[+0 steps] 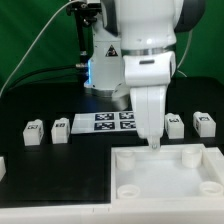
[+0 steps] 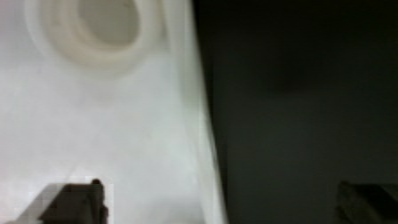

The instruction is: Assemble one leg

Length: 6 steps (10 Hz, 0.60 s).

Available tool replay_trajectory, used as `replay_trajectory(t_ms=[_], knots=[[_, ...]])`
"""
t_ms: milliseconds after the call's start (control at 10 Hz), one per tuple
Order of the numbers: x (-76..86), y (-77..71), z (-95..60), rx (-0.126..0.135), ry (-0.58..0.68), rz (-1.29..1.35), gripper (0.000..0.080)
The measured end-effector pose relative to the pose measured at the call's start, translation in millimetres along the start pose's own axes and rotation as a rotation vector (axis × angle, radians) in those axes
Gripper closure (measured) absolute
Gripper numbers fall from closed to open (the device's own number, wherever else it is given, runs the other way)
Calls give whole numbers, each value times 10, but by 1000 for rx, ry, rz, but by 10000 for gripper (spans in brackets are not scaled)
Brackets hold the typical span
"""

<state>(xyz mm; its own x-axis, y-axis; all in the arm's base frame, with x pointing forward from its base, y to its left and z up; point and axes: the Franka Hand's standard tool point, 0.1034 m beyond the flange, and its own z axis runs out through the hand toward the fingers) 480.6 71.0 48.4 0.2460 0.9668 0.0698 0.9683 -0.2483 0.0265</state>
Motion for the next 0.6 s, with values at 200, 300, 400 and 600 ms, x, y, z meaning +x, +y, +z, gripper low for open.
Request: replay_trajectory(t_ms=[200,300,400,600], knots=[[255,-190,-156,-12,7,245,151],[419,-316,-172,-12,15,381,151],[516,-433,-136,-3,18,510,151],[762,-407,-227,-5,25,752,151]])
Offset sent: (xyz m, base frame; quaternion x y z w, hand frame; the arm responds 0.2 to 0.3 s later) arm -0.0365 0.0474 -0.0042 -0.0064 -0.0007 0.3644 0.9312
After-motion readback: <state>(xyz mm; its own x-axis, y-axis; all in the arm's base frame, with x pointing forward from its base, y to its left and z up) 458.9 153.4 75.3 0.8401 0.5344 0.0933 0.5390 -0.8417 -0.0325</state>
